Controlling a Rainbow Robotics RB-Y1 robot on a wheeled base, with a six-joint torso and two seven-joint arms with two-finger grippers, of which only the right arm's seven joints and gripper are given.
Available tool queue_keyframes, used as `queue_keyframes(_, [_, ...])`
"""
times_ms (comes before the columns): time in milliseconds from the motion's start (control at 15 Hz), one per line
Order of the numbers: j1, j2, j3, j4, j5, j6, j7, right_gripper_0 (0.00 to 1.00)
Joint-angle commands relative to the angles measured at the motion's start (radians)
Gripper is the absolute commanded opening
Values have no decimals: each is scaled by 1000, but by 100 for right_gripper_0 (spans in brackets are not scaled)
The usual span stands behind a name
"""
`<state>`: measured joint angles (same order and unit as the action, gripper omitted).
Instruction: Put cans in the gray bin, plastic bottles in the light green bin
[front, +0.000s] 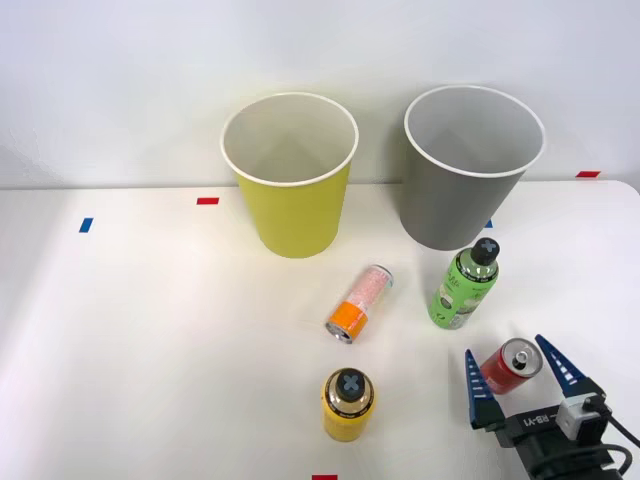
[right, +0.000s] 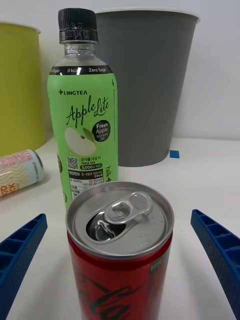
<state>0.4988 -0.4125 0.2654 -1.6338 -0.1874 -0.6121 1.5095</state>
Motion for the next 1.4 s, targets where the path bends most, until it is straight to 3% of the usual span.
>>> queue_keyframes(67, [-2, 0, 0, -1, -12, 0, 15, 11])
queue_keyframes(133, [-2, 0, 0, 0, -18, 0, 20, 0])
queue_keyframes(667, [9, -14, -3, -3, -35, -1, 49, 0])
queue_keyframes(1067, [27, -170, -21, -75, -76, 0, 18, 0])
queue_keyframes(1267, [29, -261, -31, -233, -167, 143, 3, 0])
queue_keyframes(1400, [29, -281, -57, -353, -242, 264, 0, 0])
